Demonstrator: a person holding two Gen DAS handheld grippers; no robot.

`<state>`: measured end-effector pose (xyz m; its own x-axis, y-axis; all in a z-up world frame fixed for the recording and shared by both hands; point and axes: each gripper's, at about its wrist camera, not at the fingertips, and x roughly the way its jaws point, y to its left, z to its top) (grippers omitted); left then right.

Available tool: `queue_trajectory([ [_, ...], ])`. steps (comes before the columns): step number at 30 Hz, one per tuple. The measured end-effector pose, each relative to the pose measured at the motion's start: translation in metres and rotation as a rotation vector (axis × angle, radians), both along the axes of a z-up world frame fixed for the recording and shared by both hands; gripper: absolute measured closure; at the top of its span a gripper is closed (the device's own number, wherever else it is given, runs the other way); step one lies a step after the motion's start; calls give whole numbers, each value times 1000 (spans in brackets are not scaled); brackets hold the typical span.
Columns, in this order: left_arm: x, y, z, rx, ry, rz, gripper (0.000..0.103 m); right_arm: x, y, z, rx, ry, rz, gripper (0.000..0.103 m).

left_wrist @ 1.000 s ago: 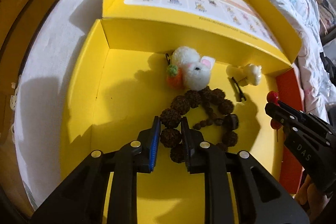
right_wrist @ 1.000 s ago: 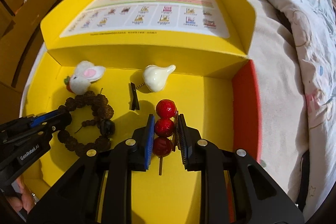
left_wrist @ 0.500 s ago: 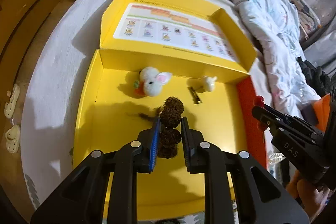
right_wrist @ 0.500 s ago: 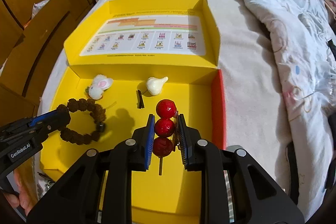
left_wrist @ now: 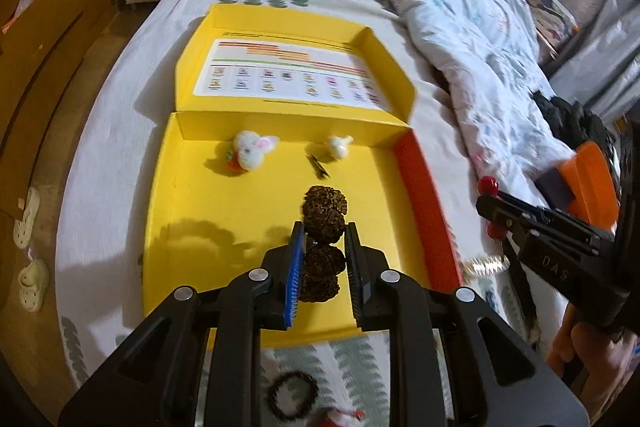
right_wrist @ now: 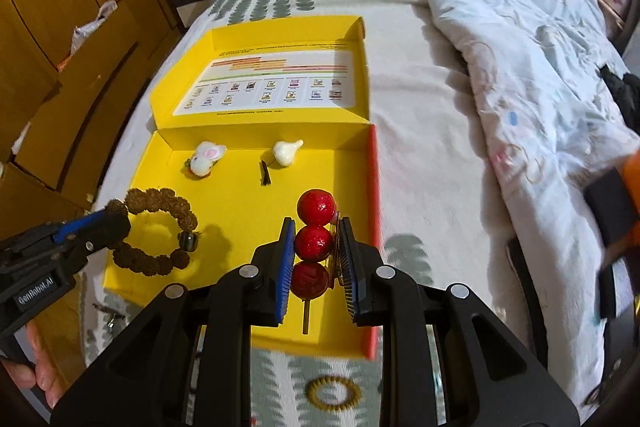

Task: Organize jewelry
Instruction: 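Carry the bracelet and red bead hairpin out and release them on the bedspread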

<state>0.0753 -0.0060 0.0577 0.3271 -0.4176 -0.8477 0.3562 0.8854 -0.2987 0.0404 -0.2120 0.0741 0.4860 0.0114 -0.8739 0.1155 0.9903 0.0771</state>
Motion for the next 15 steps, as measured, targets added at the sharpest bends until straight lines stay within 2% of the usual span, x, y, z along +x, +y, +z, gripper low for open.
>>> queue_trajectory([
  [7,-75,-21,16,-40,-18,-114,83,-73,-43,7,0,-5,-88,81],
  [15,-159,-58,14,-32,-23,-303,83,-159,-110,-2,-2,10,-214,81],
])
